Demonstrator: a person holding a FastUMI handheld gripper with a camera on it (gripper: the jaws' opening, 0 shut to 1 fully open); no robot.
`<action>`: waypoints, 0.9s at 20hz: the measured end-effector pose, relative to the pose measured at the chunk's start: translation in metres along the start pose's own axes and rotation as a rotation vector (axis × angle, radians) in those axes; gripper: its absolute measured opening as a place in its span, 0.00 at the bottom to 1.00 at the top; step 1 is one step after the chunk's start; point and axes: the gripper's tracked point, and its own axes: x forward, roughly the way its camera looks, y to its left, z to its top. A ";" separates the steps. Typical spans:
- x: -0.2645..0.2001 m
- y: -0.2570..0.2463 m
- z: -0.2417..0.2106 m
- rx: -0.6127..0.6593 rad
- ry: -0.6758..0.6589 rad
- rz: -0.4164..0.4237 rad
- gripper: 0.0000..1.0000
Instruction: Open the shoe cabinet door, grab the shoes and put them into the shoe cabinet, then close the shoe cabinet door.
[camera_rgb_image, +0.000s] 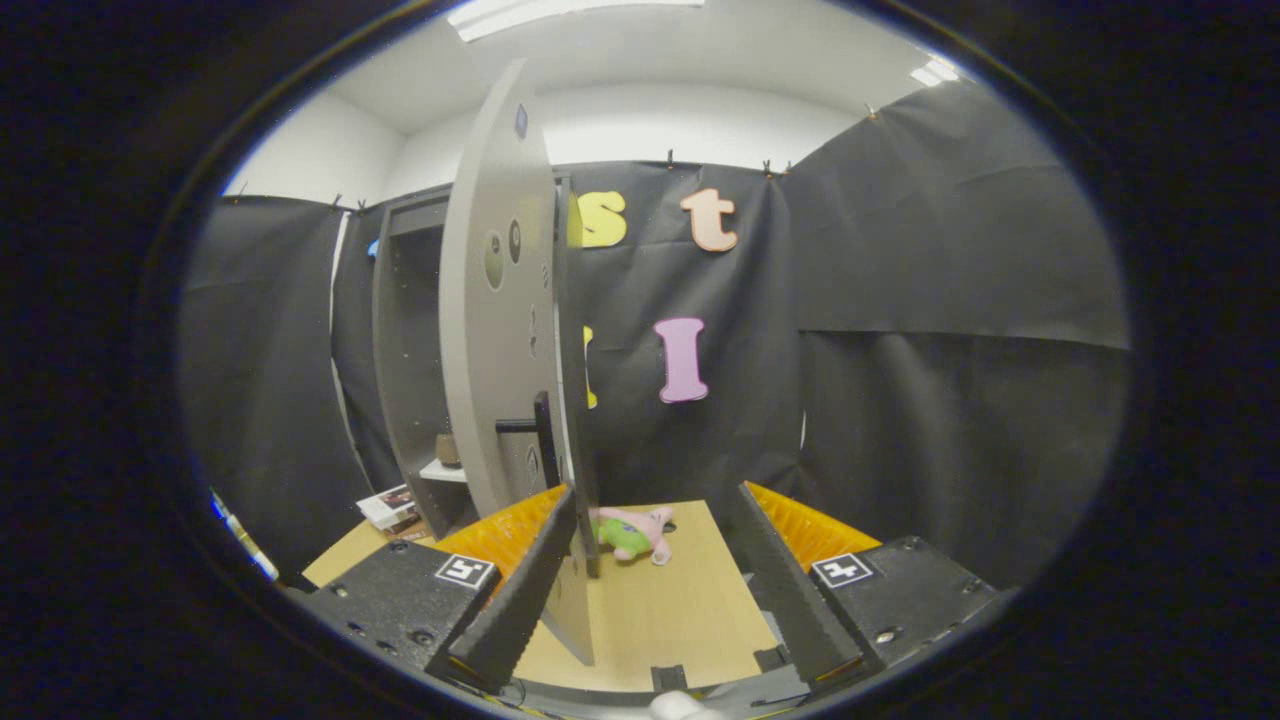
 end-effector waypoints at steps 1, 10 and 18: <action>0.009 -0.001 0.001 -0.002 0.003 0.025 1.00; 0.044 0.021 0.002 -0.008 0.007 0.231 1.00; 0.038 0.051 -0.003 -0.049 0.028 0.275 0.98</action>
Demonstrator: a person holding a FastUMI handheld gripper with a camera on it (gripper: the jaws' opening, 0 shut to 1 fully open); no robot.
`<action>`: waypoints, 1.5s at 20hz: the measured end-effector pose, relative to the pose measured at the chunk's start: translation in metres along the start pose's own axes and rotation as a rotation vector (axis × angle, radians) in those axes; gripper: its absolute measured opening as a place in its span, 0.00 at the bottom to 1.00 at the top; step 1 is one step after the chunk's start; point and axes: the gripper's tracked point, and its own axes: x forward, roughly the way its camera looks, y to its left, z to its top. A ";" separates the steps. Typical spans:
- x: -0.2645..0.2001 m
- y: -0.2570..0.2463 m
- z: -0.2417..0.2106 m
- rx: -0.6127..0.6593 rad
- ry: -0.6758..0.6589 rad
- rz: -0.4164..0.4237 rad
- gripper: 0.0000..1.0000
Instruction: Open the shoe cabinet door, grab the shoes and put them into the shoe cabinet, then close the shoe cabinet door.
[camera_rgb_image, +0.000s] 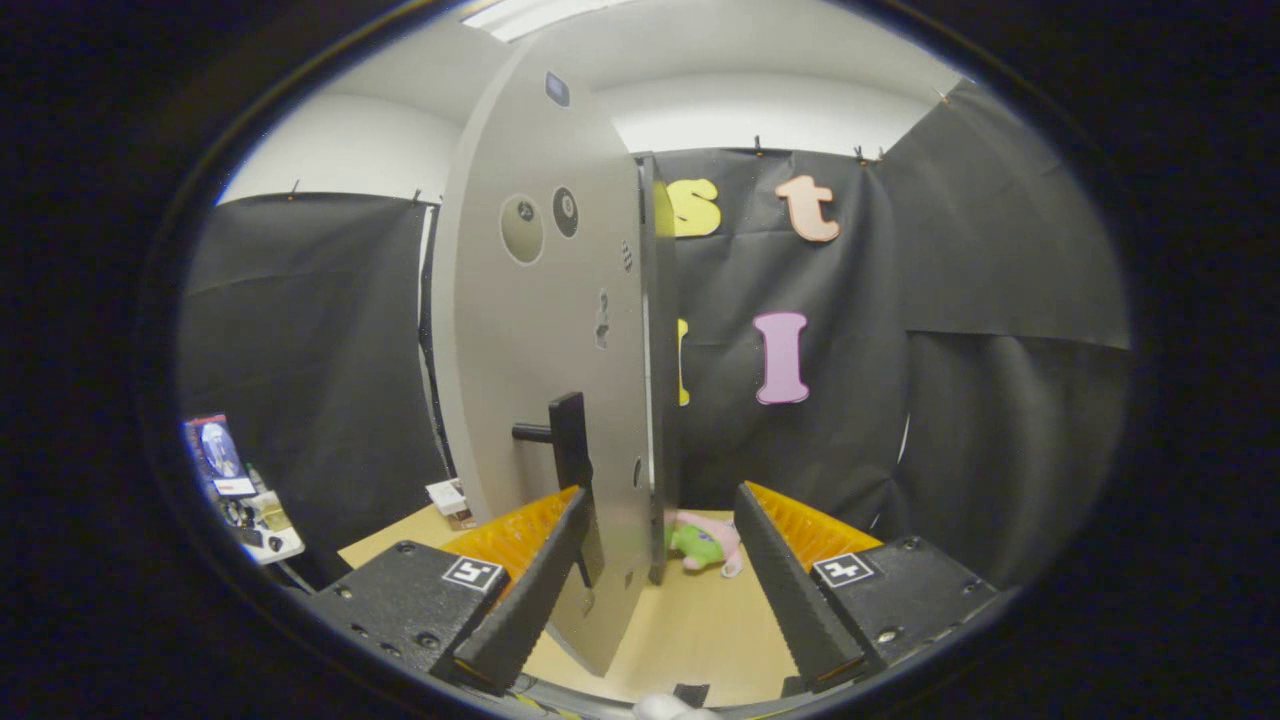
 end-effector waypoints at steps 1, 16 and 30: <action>0.001 0.006 0.000 -0.002 0.005 -0.004 0.98; 0.080 0.145 -0.001 -0.029 0.016 -0.032 0.98; 0.089 0.219 -0.010 0.002 0.010 -0.027 1.00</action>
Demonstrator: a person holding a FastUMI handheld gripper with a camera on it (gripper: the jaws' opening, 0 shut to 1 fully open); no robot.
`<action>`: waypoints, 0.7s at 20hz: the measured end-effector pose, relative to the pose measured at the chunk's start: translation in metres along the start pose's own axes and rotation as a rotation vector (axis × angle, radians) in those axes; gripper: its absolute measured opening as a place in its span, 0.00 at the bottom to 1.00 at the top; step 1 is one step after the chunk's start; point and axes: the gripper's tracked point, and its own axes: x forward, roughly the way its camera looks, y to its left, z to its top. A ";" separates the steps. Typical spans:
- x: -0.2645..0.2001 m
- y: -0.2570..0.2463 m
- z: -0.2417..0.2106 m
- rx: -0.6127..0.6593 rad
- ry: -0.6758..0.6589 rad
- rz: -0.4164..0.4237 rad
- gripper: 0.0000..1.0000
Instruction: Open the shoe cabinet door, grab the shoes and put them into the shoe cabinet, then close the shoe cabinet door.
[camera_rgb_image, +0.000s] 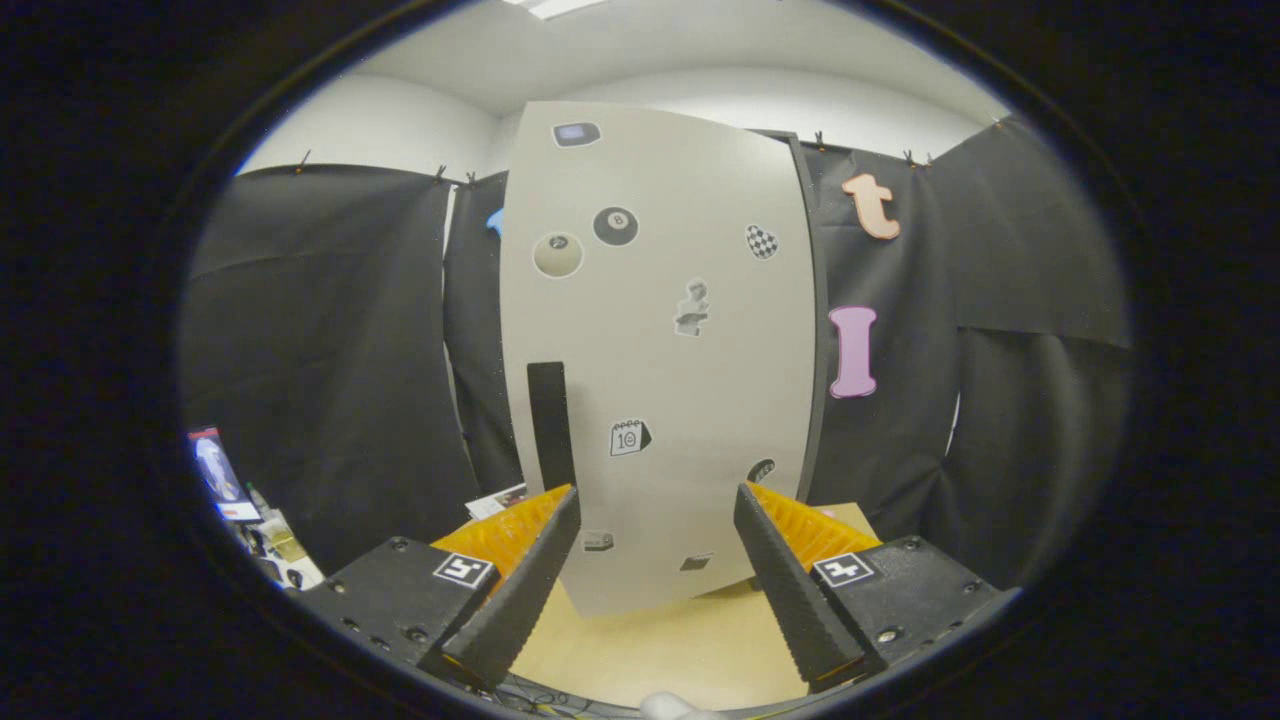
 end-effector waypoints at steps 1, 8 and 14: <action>-0.003 0.002 0.001 0.006 0.000 -0.004 1.00; -0.040 -0.009 0.009 -0.002 -0.035 -0.078 1.00; -0.074 -0.013 0.006 -0.010 -0.051 -0.142 1.00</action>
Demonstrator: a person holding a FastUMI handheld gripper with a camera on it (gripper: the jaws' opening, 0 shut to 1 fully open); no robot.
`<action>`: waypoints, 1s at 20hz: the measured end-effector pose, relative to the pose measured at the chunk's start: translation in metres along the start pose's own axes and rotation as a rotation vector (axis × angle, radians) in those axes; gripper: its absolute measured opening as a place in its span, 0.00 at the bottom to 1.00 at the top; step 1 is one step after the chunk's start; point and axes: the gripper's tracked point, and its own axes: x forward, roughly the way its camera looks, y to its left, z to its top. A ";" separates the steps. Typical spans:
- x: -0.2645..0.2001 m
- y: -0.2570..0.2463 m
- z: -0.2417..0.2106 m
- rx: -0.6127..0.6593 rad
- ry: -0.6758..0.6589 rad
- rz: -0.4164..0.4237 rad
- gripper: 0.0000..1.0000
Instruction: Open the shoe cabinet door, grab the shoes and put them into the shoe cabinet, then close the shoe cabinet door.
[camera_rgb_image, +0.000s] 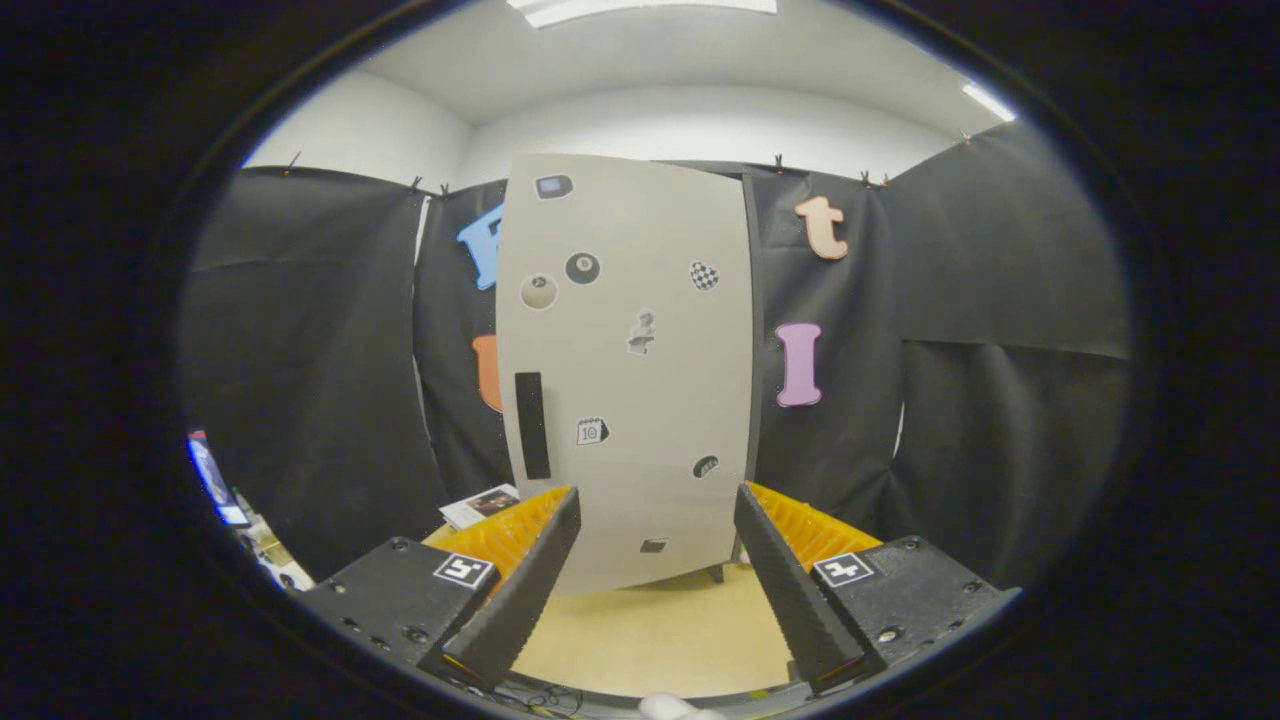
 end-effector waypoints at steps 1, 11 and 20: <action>-0.006 -0.002 -0.001 -0.006 -0.002 -0.013 1.00; -0.033 -0.006 -0.007 0.029 -0.012 -0.088 1.00; -0.040 -0.016 -0.017 0.020 -0.005 -0.131 1.00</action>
